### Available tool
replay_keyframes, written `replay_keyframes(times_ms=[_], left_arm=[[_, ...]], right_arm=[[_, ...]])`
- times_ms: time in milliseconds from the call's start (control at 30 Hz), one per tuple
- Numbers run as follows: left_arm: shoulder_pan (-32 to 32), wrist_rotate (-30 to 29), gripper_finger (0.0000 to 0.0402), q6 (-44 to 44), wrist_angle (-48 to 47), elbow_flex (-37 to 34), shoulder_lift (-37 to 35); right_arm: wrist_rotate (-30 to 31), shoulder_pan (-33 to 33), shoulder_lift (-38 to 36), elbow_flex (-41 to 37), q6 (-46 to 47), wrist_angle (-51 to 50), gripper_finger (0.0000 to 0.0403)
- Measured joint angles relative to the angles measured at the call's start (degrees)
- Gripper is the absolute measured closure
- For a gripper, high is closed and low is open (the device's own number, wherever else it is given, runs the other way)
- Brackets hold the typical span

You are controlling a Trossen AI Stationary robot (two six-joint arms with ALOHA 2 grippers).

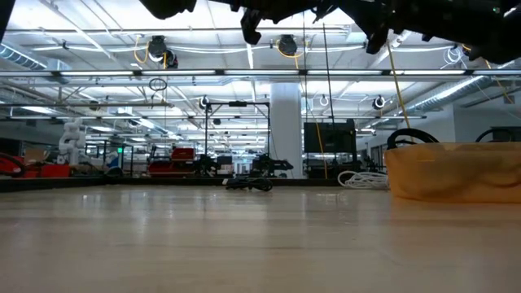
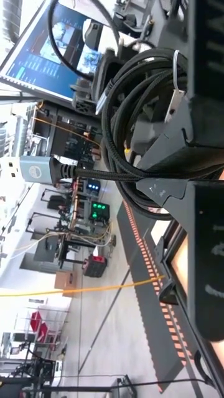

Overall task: Pick and place USB-C Cables
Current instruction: Put the bottom black charger cable into the orange bin

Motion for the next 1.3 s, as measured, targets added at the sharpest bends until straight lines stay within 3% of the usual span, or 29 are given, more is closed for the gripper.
replay_keyframes(times_ms=[333,433,600,800,1067,1300], left_arm=[[0.1,0.3,0.0393,0.0,-1.3,0.0,0.0],[0.1,0.4,0.0387,0.2,-1.4,0.0,0.0],[0.1,0.4,0.0374,0.2,-1.3,0.0,0.0],[-0.1,0.8,0.0369,3.2,-1.3,0.0,0.0],[-1.0,1.3,0.0297,10.6,-1.4,0.0,-1.4],[-0.6,1.3,0.0236,11.6,-11.6,0.0,-4.4]], right_arm=[[0.1,0.0,6.2,5.4,-1.8,0.0,0.0237],[0.1,0.0,6.1,5.3,-1.8,0.1,0.0271],[0.2,-0.1,5.9,5.3,-1.9,0.1,0.038],[0.2,-0.1,5.5,5.3,-2.0,-0.7,0.0387],[5.3,-1.7,-7.2,5.3,-2.1,-23.2,0.0388],[6.7,-1.8,-19.9,5.3,3.3,-45.0,0.0388]])
